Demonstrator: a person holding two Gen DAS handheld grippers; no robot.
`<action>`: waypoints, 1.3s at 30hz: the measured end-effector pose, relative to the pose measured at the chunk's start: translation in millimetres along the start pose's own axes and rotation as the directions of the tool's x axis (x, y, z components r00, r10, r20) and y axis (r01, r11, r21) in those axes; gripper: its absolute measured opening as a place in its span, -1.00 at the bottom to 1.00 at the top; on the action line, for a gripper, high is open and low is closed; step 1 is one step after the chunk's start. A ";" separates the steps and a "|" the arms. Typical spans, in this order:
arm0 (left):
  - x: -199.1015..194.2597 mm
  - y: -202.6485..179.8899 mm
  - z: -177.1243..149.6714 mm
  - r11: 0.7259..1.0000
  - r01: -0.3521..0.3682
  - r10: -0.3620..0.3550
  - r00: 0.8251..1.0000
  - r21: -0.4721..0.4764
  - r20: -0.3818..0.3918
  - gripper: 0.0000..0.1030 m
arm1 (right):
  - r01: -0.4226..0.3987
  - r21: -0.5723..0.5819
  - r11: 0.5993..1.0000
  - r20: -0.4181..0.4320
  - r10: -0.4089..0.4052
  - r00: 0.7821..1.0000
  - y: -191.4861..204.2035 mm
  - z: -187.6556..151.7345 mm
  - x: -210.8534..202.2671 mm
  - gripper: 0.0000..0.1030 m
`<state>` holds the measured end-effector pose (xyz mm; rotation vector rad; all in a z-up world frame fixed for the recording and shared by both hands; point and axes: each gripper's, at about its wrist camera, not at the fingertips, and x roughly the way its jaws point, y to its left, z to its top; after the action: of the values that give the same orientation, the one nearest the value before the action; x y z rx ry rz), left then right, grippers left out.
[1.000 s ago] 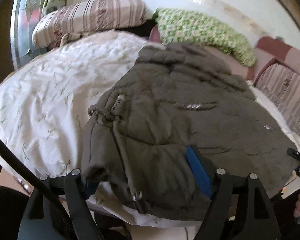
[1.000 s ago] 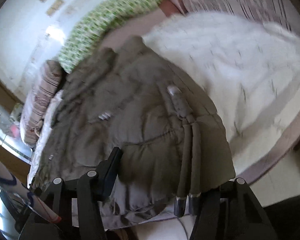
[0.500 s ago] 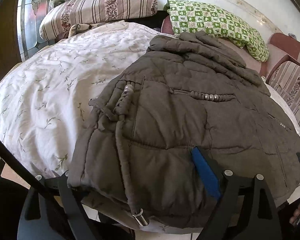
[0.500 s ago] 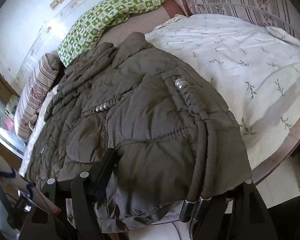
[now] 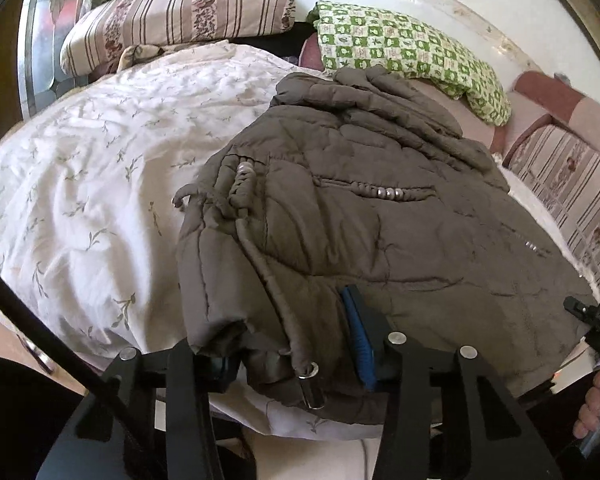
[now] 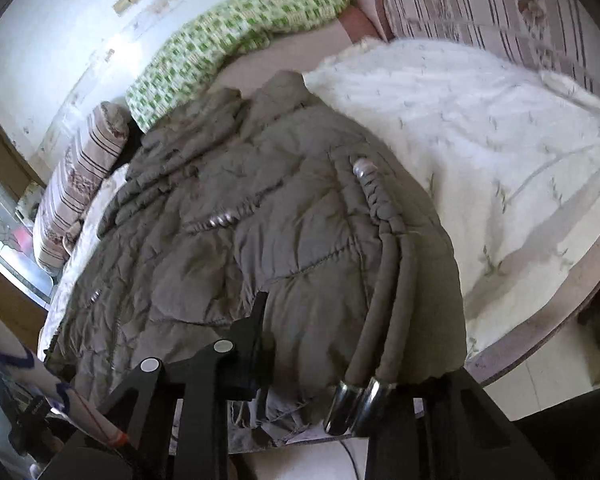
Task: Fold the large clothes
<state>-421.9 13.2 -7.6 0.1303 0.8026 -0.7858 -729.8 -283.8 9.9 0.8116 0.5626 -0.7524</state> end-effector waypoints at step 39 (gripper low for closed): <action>6.9 -25.9 -4.6 0.966 -0.193 0.188 0.981 0.172 0.048 -0.02 | 0.086 -0.087 0.993 0.025 -0.084 0.996 15.9 -3.7 -0.7 -0.49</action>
<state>-439.2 -7.5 -10.9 0.3480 0.6790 -0.6738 -718.5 -273.2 15.1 0.7014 0.6097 -0.8078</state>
